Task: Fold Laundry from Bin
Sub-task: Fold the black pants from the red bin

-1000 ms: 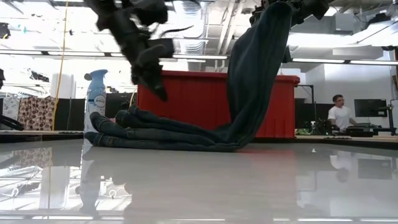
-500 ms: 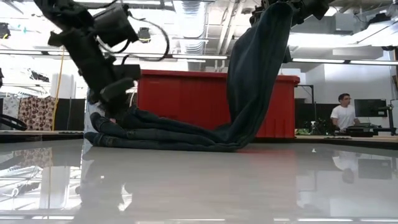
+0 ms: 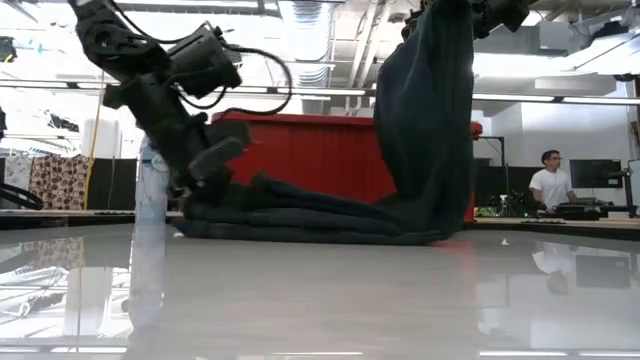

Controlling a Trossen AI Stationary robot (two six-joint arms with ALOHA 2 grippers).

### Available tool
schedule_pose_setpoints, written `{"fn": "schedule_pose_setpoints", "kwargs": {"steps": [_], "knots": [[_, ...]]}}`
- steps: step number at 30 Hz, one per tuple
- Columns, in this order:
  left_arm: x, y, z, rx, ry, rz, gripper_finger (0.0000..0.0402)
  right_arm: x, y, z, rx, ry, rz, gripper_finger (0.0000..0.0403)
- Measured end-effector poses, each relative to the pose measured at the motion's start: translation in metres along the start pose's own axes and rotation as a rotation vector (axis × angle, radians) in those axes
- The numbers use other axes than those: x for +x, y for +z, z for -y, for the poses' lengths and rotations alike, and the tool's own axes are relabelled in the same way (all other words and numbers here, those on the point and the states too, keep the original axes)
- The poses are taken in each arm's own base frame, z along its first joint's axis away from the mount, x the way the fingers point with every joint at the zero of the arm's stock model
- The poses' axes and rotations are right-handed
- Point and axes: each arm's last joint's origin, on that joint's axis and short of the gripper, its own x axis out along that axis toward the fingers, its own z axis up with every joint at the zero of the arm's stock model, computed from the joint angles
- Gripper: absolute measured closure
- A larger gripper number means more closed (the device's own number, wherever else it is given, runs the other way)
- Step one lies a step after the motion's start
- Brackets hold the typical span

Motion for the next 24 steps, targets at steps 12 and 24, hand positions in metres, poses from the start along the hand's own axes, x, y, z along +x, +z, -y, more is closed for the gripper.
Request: {"fn": "schedule_pose_setpoints", "kwargs": {"steps": [12,24], "knots": [[0.042,0.028,0.045,0.126,-0.098,0.011,0.0401,0.002,0.002,-0.006,0.016,0.056,0.013,0.0366],[0.044,0.038,0.051,0.122,-0.117,0.074,0.0401,0.043,0.008,-0.001,-0.003,0.112,-0.015,0.0366]]}}
